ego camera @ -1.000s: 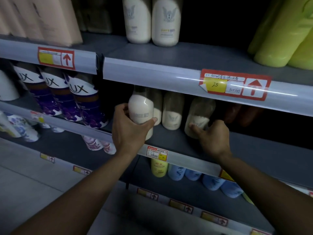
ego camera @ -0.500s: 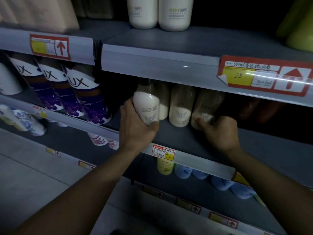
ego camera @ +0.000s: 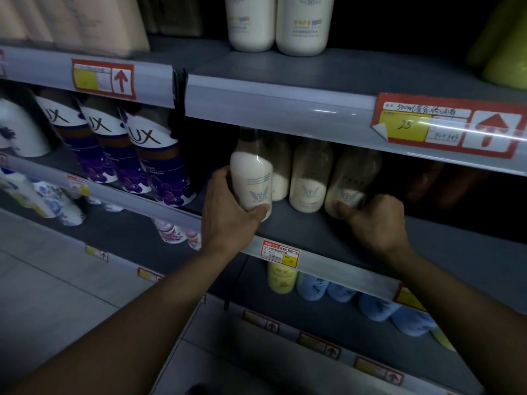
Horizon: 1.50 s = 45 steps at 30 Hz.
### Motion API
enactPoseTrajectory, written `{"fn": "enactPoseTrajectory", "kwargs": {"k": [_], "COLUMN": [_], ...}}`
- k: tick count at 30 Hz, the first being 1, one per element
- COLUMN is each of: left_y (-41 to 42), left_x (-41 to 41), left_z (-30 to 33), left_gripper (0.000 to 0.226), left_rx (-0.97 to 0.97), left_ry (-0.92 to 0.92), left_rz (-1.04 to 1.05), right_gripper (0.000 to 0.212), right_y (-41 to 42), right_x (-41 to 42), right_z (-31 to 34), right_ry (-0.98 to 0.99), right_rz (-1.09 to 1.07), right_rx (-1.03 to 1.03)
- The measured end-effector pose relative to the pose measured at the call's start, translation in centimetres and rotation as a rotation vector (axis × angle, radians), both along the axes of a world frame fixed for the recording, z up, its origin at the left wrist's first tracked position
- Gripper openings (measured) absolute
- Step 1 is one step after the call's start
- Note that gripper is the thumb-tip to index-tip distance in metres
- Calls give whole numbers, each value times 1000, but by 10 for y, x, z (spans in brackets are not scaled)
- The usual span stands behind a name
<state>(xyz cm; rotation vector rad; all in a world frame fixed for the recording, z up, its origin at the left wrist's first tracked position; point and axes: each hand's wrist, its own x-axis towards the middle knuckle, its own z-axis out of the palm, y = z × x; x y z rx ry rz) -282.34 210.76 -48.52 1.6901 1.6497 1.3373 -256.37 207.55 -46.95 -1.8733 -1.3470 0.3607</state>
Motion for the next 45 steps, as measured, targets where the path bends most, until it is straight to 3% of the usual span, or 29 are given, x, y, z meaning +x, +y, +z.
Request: {"fn": "enactPoseTrajectory", "kwargs": {"k": [12, 28, 31, 35, 40, 45], "left_y": [0, -3, -7, -22, -51, -92], "left_x": [-1, -9, -15, -26, -32, -20], "left_z": [-1, -2, 0, 8, 18, 33], "left_gripper": [94, 105, 104, 91, 62, 51], "left_rx": [22, -31, -49, -80, -14, 34], "left_ry": [-9, 66, 85, 77, 31, -28], "left_rz": [5, -49, -44, -9, 53, 27], "right_gripper": [36, 46, 56, 61, 49, 48], "right_y": [0, 0, -6, -23, -58, -104], "right_x": [2, 7, 8, 5, -10, -24], "right_z": [-4, -7, -9, -15, -6, 9], "right_ry": [-29, -125, -136, -133, -95, -98], "right_rz": [18, 18, 27, 7, 53, 100], "right_rx": [18, -44, -61, -19, 83, 74]}}
